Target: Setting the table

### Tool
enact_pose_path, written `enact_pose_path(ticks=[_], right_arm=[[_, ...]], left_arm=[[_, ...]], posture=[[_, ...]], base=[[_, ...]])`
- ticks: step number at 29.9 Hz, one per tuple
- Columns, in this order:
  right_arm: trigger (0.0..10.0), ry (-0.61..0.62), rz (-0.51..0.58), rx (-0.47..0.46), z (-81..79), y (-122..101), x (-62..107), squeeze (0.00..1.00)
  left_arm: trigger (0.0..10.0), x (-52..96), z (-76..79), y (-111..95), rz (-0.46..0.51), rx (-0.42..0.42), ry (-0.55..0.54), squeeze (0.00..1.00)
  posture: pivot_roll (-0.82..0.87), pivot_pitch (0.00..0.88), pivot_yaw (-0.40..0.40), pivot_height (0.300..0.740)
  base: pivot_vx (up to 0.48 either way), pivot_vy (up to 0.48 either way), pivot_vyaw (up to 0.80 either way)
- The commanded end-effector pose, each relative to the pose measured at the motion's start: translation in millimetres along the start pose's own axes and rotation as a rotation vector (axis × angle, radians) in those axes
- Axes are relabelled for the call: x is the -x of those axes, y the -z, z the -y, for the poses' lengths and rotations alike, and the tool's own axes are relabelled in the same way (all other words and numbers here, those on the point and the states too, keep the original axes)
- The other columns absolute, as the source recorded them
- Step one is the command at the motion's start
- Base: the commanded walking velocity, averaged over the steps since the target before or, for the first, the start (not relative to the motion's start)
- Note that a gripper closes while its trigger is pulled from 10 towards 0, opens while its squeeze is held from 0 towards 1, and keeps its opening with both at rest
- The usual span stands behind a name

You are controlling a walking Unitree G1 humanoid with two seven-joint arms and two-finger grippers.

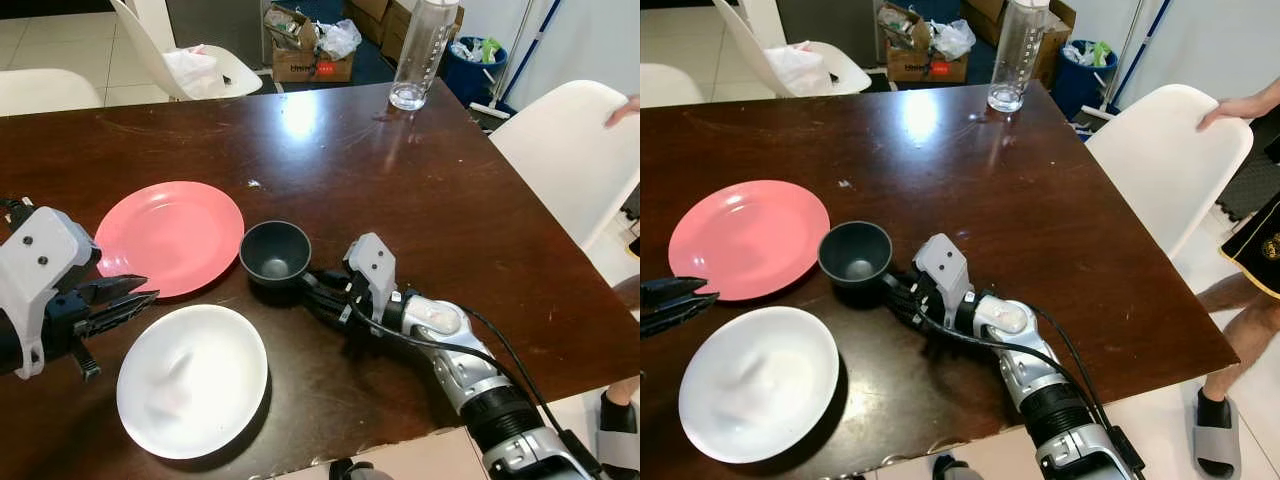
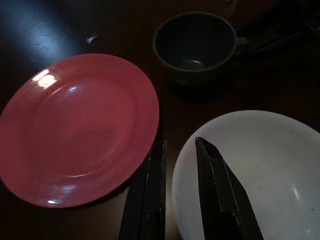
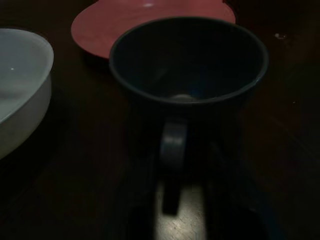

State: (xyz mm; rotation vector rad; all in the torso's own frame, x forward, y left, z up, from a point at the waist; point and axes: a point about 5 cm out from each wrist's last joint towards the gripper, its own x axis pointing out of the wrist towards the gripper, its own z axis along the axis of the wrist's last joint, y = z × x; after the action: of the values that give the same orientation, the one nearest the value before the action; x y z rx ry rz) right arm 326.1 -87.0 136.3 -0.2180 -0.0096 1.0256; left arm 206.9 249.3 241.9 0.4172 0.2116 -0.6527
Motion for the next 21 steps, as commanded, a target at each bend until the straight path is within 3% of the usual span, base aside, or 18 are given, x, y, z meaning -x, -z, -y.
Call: enact_pose_path(ticks=[1, 2, 11, 15, 17, 21], right_arm=[[10.0, 0.015, 0.002, 0.010, 2.6, 0.0, 1.3, 1.00], [10.0, 0.023, 0.029, -0.009, 4.2, -4.0, 2.0, 0.00], [10.0, -0.002, 0.111, -0.047, -5.6, -20.0, 11.3, 0.00], [10.0, -0.074, 0.139, -0.121, -23.1, -23.5, 20.6, 0.00], [10.0, -0.122, 0.146, -0.155, -40.4, -24.1, 27.4, 0.00], [10.0, -0.100, 0.147, -0.168, -50.7, -23.9, 32.7, 0.00]], left_arm=[[10.0, -1.3, 5.7, -1.0, 0.002, -0.006, 0.020, 0.00], [10.0, -2.6, 6.2, -1.0, 0.007, -0.001, 0.021, 0.00], [10.0, -9.8, 10.3, 0.7, 0.029, 0.015, 0.034, 0.00], [10.0, -15.2, 12.2, 1.4, 0.044, 0.030, 0.039, 0.00], [10.0, -23.2, 17.2, 1.7, 0.064, 0.044, 0.058, 0.00], [10.0, -30.3, 21.2, 0.6, 0.089, 0.056, 0.065, 0.00]], posture=[[0.17, 0.154, 0.028, 0.740], [0.16, 0.151, 0.029, 0.740], [0.14, 0.143, 0.025, 0.740], [0.12, 0.138, 0.026, 0.740], [0.10, 0.134, 0.023, 0.740], [0.09, 0.129, 0.019, 0.740]], base=[[0.000, 0.000, 0.00], [0.000, 0.000, 0.00], [0.000, 0.000, 0.00], [0.000, 0.000, 0.00], [0.000, 0.000, 0.00], [0.000, 0.000, 0.00]])
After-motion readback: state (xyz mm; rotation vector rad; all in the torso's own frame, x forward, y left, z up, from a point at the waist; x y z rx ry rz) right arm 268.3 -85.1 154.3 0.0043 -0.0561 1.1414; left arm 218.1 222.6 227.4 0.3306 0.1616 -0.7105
